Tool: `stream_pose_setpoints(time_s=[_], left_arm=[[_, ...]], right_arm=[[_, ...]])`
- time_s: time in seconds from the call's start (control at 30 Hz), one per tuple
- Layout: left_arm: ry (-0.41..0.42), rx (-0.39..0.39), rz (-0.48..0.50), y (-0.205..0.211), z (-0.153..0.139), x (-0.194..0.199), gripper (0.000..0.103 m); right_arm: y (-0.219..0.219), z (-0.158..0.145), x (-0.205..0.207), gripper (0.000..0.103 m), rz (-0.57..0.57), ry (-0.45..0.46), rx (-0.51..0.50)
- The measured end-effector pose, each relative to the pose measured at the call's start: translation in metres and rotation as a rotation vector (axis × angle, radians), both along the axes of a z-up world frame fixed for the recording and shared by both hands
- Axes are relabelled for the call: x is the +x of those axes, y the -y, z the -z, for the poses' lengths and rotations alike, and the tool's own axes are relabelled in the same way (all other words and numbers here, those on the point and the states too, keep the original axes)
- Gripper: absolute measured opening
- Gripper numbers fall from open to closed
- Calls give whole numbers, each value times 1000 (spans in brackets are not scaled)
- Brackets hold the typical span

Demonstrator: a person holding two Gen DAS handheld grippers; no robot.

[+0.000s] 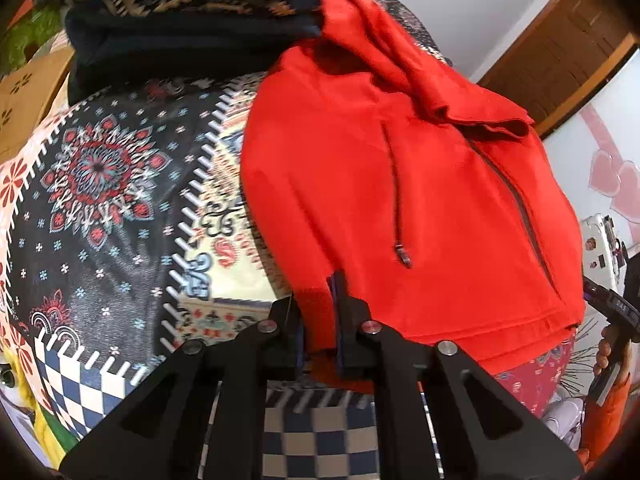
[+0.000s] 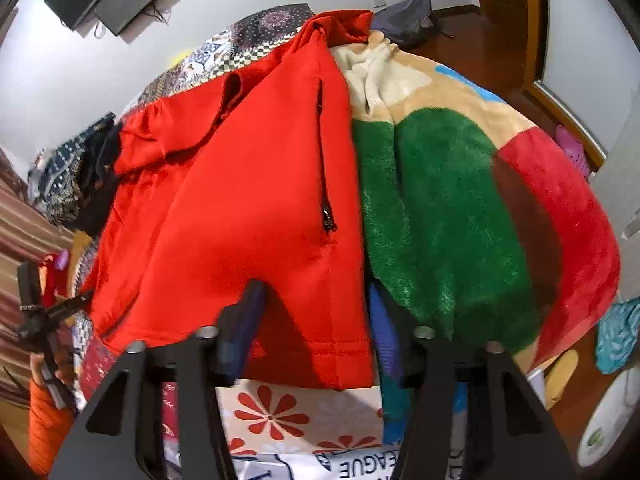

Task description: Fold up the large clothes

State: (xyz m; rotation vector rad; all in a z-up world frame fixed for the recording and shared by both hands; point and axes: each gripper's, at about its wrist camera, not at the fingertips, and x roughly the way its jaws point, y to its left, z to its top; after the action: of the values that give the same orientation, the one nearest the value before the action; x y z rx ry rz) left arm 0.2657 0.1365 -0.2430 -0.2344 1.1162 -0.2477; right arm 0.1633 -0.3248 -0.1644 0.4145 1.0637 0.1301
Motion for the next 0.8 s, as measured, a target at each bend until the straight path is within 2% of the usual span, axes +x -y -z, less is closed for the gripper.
stream_pose_setpoints(time_s=[0.07,0.23,0.47,0.67,0.8], left_arm=[[21,-9,10,8,-8,1,8],[142,-53,51,26,-56,2,8],[292,-54,79,49,-122,21,7],[356,-60,52,56,-157,55,7],[403,-56,5,59,-182,92,7]], right_arm=[[-3,-7,-3,14,-2,17,-53],[-6,-25,-7,12,3,74,-90],[-6,-61,3,11,-3,195,-102],[2,-100,50,11,-17,304,-51],[6,-120,96,11,-5,358,-78]])
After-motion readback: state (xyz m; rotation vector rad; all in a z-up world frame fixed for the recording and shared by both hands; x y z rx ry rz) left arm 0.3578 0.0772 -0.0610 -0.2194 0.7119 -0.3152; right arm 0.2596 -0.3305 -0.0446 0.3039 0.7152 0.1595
